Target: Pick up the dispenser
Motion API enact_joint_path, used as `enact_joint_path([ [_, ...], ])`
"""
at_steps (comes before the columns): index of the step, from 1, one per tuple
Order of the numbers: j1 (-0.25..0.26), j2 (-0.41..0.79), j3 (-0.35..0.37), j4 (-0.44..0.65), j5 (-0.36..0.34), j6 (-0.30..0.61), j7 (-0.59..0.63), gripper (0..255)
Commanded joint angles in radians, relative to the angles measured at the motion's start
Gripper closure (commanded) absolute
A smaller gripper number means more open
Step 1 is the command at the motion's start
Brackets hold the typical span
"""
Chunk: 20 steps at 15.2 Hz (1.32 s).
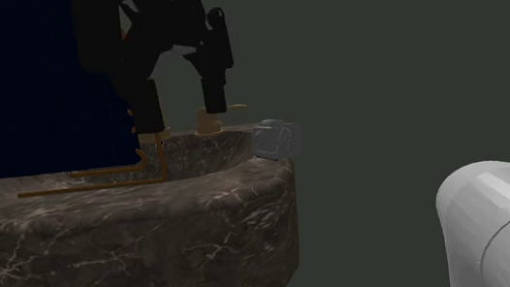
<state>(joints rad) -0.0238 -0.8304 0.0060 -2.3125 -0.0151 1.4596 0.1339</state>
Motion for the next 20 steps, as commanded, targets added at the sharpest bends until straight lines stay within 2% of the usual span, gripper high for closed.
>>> enact_joint_path([
  [1, 0.000, 0.000, 0.000, 0.000, 0.000, 0.000, 0.000, 0],
  [9, 0.075, -0.075, -0.226, -0.045, -0.226, -0.044, -0.496, 0],
  [17, 0.175, -0.025, -0.466, 0.021, -0.452, -0.011, -0.988, 0],
  [20, 0.170, -0.037, -0.477, -0.025, -0.462, 0.022, -0.980, 0],
])
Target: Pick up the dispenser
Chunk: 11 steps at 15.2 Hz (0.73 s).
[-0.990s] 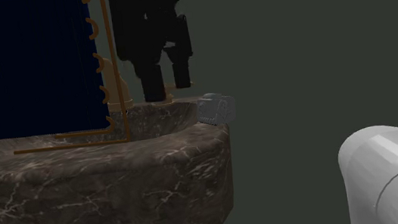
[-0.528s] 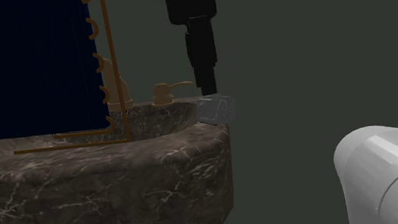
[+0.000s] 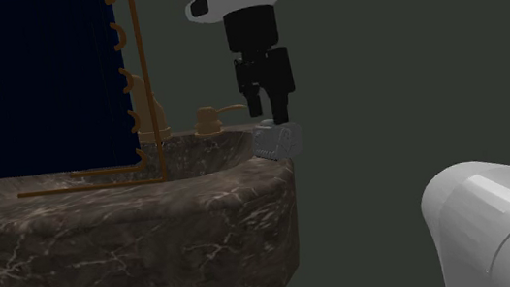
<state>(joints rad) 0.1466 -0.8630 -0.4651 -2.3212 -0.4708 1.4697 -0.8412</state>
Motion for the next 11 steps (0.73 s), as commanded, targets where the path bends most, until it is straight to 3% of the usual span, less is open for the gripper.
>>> enact_joint_path([
  [1, -0.001, -0.009, -0.010, -0.031, -0.010, 0.023, -0.003, 0],
  [7, -0.007, -0.020, -0.024, -0.083, -0.024, 0.063, 0.006, 0],
  [8, -0.007, -0.020, -0.024, -0.083, -0.024, 0.063, 0.006, 255],
  [11, -0.007, -0.020, -0.024, -0.082, -0.024, 0.063, 0.006, 255],
])
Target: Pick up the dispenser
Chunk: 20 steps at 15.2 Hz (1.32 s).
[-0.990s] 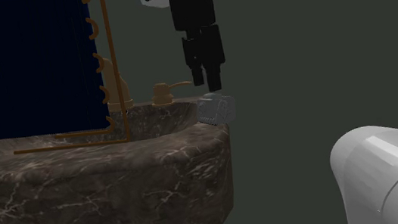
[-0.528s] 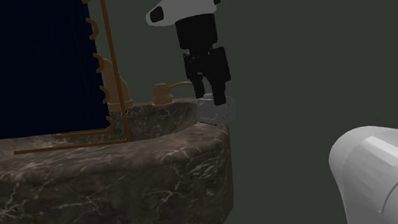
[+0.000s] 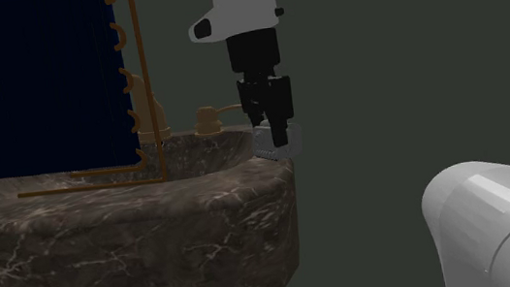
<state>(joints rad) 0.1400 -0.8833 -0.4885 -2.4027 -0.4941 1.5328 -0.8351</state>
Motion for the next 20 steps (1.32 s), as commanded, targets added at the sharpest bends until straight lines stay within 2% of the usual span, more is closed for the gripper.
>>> enact_joint_path([
  [1, 0.000, 0.000, -0.001, -0.001, 0.000, 0.000, 0.000, 255],
  [6, 0.000, 0.000, -0.001, -0.001, 0.000, 0.000, 0.000, 255],
  [20, 0.020, 0.060, 0.048, 0.213, 0.046, -0.154, -0.037, 255],
])
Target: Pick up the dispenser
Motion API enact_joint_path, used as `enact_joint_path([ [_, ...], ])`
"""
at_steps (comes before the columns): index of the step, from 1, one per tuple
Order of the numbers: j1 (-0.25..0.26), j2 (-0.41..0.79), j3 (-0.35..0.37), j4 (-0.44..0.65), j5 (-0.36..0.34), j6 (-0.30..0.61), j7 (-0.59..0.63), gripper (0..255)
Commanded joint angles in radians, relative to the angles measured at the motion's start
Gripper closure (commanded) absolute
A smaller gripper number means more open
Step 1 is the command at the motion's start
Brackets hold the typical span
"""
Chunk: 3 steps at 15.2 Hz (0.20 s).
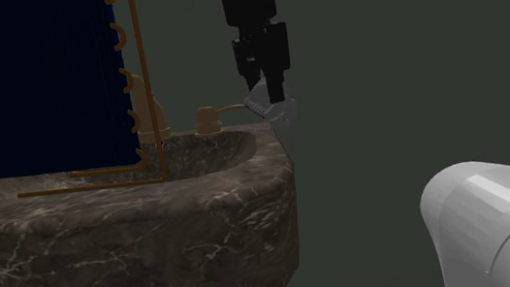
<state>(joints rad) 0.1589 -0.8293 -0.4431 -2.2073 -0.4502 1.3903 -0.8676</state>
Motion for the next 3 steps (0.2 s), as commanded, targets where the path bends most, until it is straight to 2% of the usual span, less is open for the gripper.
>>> enact_joint_path([
  [1, 0.003, 0.012, 0.005, 0.034, 0.005, -0.022, -0.007, 255],
  [3, 0.003, 0.013, 0.005, 0.037, 0.006, -0.024, -0.007, 255],
])
